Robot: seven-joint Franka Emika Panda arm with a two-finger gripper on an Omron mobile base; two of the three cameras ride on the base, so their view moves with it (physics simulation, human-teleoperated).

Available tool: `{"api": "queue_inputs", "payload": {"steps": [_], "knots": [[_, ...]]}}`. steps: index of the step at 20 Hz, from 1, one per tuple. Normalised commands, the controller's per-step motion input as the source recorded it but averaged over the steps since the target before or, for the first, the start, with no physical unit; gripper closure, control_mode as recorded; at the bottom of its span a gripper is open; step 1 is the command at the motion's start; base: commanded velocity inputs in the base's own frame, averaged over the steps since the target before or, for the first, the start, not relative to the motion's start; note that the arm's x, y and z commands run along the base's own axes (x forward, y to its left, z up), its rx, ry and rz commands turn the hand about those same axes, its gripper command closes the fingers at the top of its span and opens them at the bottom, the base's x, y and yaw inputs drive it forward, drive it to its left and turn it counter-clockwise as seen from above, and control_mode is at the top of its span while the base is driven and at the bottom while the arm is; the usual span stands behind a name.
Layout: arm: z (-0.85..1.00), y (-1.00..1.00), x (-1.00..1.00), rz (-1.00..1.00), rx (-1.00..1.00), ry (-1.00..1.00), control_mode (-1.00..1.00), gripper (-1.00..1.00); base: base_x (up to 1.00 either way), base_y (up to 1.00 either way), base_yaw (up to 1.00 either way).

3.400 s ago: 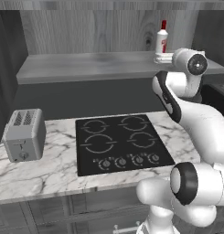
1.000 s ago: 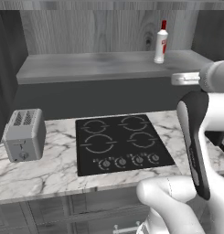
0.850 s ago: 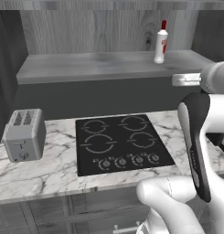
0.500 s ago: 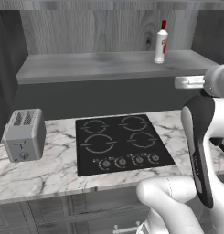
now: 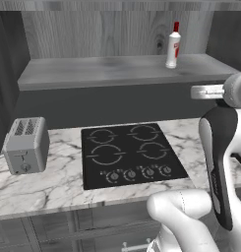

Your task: Sort all alcoholic drinks to one cabinet, and non-alcoholic drinks to the other.

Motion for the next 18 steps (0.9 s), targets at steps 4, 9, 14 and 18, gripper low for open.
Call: {"api": "queue_inputs", "payload": {"steps": [4,9,14,18], "knots": [[-0.03,0.0,-0.22,0.0,0.0,0.04,-1.0,-1.0,0.0,0.0,0.0],[-0.08,0.05,-0.24,0.0,0.0,0.04,-1.0,-1.0,0.0,0.0,0.0],[-0.02,0.02,-0.05,0.0,0.0,0.01,1.0,-1.0,-0.21,0.09,0.0],[0.0,0.0,0.0,0.0,0.0,0.0,1.0,-1.0,-0.31,0.09,0.0]]}}
